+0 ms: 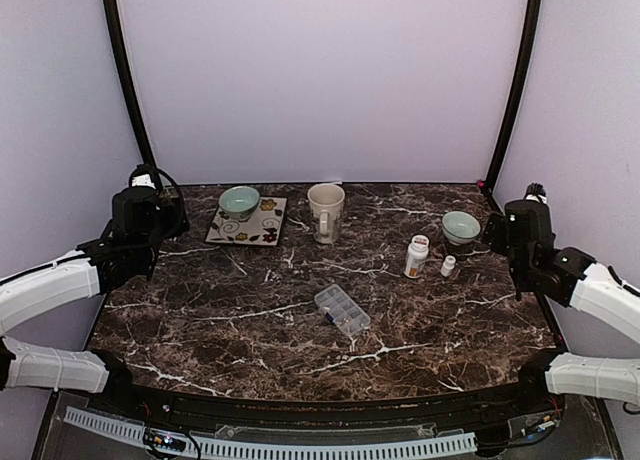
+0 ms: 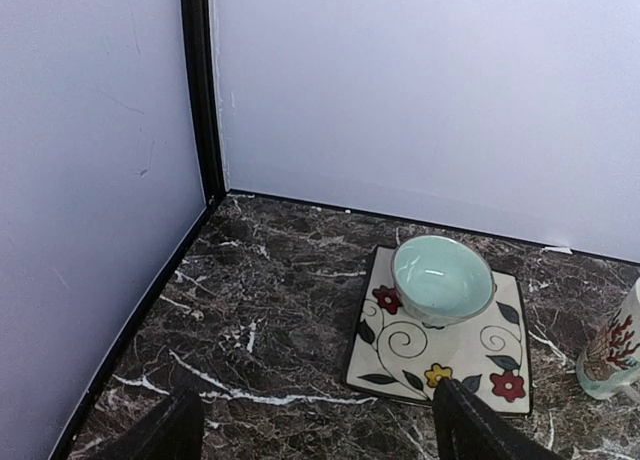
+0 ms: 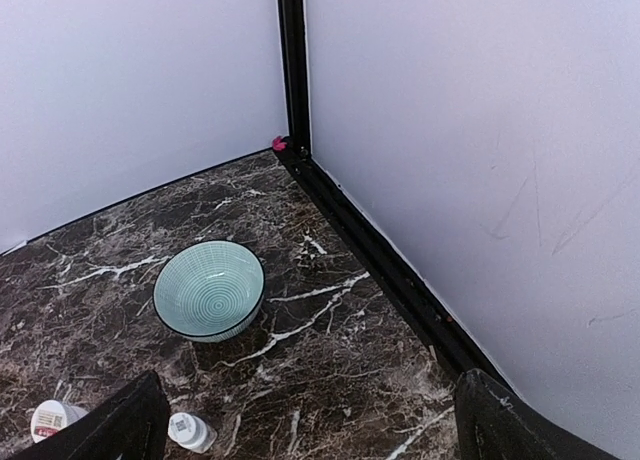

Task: Sort the pills into containers
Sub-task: Reset both arms

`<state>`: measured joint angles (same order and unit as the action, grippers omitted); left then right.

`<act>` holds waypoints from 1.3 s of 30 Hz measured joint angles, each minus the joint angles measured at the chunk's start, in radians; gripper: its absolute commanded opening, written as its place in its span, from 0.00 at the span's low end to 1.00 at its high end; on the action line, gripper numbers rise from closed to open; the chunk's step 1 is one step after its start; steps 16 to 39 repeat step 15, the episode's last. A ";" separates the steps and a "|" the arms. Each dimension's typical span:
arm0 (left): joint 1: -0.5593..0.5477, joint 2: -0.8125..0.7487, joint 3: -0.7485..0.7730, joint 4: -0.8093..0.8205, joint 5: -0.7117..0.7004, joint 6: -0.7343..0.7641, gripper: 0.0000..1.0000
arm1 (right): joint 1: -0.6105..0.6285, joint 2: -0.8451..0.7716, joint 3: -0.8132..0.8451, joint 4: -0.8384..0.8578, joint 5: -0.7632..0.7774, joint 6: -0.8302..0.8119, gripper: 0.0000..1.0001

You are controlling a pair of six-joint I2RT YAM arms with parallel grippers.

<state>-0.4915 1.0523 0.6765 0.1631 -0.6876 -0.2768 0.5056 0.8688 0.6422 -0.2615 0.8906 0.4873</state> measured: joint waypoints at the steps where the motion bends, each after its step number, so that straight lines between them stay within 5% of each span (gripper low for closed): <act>1: 0.020 -0.003 -0.014 0.003 0.019 0.000 0.81 | -0.008 -0.016 -0.022 0.013 -0.006 -0.003 1.00; 15: 0.064 0.038 -0.053 0.076 0.131 0.015 0.81 | -0.016 0.101 0.007 -0.001 0.064 0.136 0.99; 39: 0.064 0.038 -0.053 0.076 0.131 0.015 0.81 | -0.016 0.101 0.007 -0.001 0.064 0.136 0.99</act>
